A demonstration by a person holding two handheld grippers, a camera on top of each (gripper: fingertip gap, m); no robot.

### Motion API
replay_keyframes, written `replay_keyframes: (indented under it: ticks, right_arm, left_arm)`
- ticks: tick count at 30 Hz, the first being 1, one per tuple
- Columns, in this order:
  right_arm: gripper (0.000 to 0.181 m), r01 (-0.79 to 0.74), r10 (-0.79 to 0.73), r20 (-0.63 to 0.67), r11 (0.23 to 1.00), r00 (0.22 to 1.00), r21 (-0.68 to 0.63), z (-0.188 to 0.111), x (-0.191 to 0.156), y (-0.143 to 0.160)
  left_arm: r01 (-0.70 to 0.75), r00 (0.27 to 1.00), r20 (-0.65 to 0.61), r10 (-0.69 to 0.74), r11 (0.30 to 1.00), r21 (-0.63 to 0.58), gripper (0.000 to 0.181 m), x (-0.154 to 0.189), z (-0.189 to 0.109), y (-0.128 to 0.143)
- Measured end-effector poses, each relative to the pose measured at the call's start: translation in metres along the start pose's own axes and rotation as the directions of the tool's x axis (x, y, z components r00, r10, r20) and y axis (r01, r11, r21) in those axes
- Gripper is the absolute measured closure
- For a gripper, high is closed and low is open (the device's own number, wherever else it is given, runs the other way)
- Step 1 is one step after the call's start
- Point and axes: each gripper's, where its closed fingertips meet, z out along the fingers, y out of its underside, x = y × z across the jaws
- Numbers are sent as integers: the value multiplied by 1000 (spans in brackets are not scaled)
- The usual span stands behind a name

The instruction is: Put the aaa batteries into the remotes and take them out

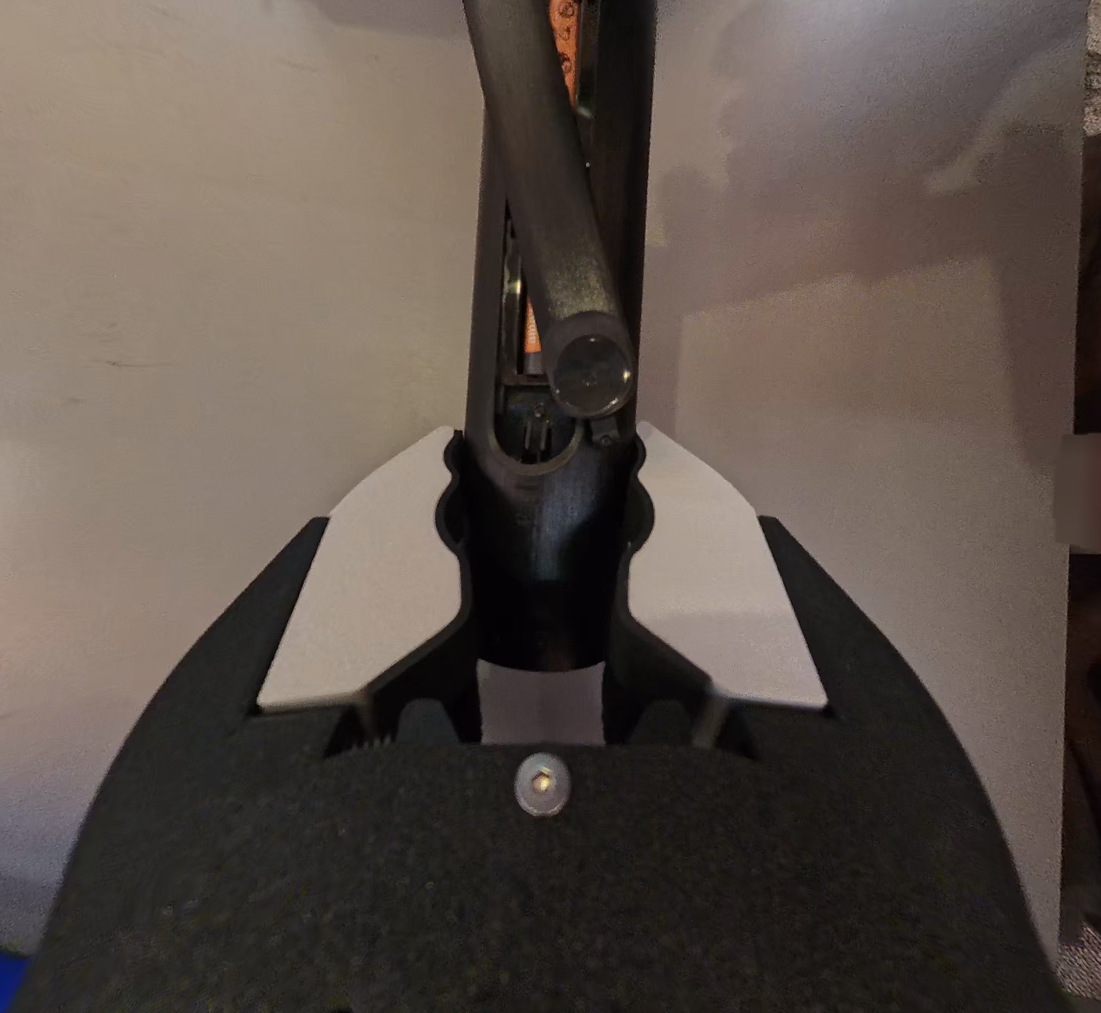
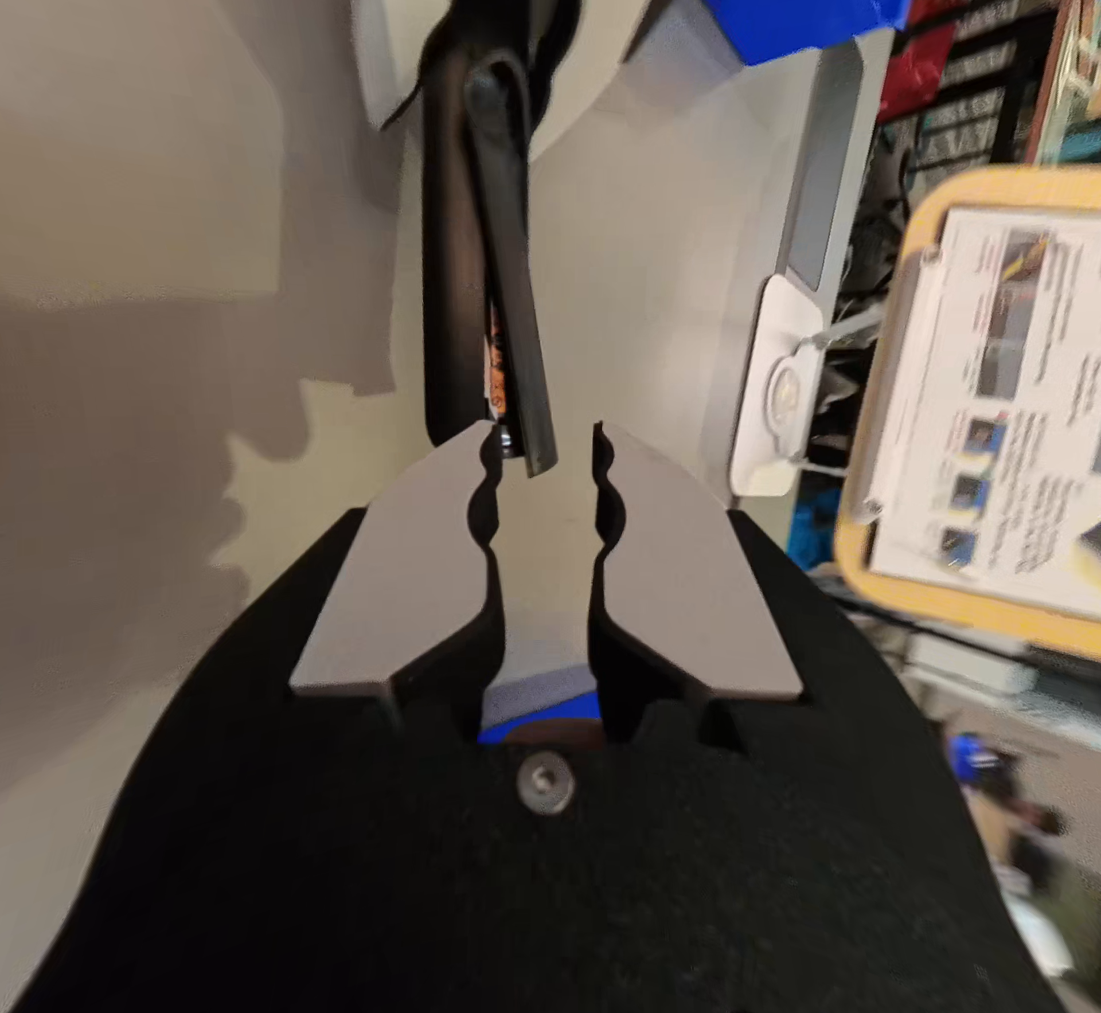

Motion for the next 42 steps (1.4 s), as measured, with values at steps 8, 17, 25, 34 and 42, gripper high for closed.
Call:
replay_keyframes:
  ticks: [8,17,25,34,42]
  right_arm:
    - [140,-969,908,344,203,240,141,-4,9,7]
    - [147,-974,858,478,-226,-188,22,24,3,22]
    - [181,-972,816,539,-234,-210,-26,26,4,14]
    - [177,-939,786,563,-341,-255,51,16,10,18]
    - [146,-964,692,677,-247,-248,-100,21,-4,-5]
  left_arm:
    - [-45,995,92,47,999,-24,130,-7,-7,-1]
    - [-58,994,92,63,997,-50,130,-3,-10,7]
    - [-52,994,98,58,997,-55,130,-4,-13,8]
    - [-46,993,103,51,998,-46,130,-6,-12,8]
    - [-79,991,103,83,996,-44,130,-1,-14,1]
